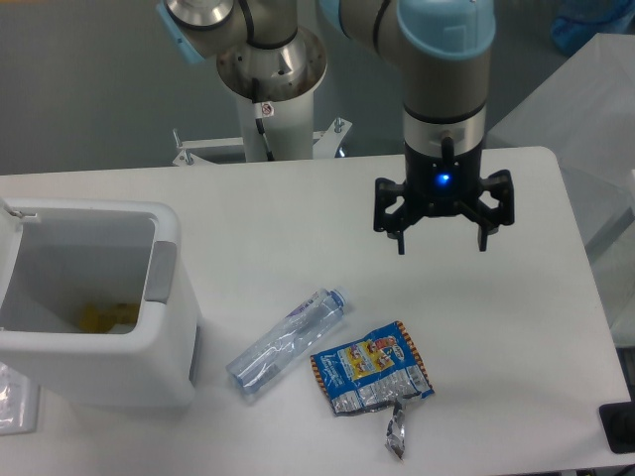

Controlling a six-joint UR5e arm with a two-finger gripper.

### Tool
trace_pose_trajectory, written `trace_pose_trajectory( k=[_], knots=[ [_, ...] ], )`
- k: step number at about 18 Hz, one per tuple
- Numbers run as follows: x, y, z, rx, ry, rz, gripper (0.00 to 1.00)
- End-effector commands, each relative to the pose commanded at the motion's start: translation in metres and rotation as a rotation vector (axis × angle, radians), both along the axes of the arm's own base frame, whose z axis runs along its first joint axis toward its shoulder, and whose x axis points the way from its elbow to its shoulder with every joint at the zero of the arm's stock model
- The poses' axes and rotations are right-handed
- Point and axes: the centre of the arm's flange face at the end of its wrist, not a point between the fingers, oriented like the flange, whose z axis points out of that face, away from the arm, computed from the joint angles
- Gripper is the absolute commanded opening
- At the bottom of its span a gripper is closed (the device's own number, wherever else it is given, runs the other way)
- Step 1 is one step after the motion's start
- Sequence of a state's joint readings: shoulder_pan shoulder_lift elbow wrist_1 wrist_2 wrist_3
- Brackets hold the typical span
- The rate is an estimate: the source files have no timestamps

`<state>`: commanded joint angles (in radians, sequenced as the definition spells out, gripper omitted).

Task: Place the trash in the trash can
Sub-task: 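Lower the gripper down onto the blue-and-white snack bag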

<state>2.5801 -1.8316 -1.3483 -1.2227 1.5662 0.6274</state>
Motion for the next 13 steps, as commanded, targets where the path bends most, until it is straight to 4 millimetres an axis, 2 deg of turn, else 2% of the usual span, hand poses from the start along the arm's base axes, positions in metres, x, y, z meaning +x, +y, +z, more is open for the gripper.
trace_pose_trajectory(
  k=[4,7,9,13],
  knots=[
    [-0.001,0.002,-0.004,0.003,-0.004,-0.001,1.0],
    [-0.008,0.01,-0.021,0.002,-0.014,0.001,1.0],
    [-0.017,0.018,-0.04,0.017,0.007,0.0,1.0],
    [-0.022,0.027,-0.1,0.033,0.031,0.015,1.0]
  ],
)
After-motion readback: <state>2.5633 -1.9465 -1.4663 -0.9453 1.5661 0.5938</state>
